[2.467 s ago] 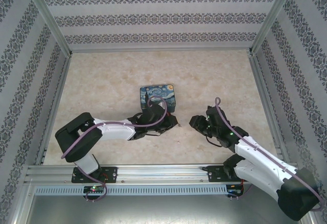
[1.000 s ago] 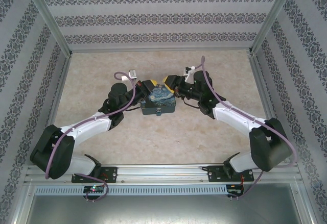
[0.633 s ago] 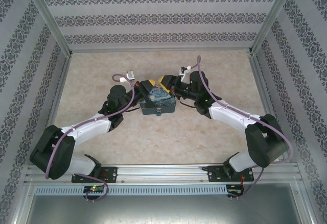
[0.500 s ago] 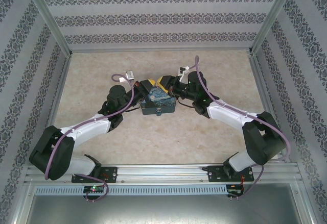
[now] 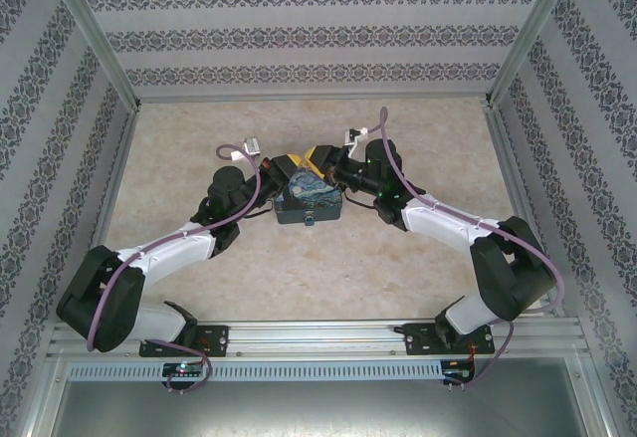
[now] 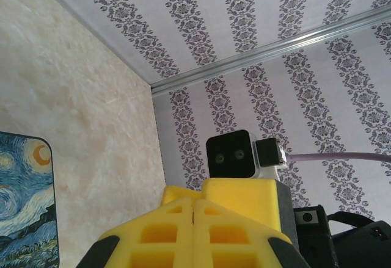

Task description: Unlock a padlock with a key

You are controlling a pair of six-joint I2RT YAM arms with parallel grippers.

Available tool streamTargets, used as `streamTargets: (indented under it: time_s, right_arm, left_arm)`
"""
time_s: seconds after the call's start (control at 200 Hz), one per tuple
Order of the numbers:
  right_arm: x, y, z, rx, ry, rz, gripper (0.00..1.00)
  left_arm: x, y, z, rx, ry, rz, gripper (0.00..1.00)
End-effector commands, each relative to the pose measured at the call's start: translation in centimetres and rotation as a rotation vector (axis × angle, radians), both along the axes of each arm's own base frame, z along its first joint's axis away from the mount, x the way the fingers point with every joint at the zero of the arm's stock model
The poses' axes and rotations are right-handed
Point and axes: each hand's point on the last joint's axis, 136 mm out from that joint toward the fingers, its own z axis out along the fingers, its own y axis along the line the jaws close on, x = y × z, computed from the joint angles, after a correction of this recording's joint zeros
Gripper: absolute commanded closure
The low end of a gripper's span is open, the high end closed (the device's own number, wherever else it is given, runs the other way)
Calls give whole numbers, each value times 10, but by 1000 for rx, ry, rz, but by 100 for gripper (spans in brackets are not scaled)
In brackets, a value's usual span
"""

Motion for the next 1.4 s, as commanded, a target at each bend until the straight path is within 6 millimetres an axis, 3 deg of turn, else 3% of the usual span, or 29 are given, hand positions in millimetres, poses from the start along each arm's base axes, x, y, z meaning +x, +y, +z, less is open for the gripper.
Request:
streamTargets:
  time_s: [0.0, 0.764, 1.394]
  right_arm:
    - [-4, 9, 11, 31, -34, 30, 72]
    - [-12, 8, -13, 22, 10, 37, 80]
    - [-16, 14, -6, 43, -14, 63, 81]
  left_arm:
    - [-1, 7, 22, -43, -67, 20, 100]
    - [0, 8, 19, -37, -59, 31, 100]
    - [2, 8, 15, -30, -44, 35, 100]
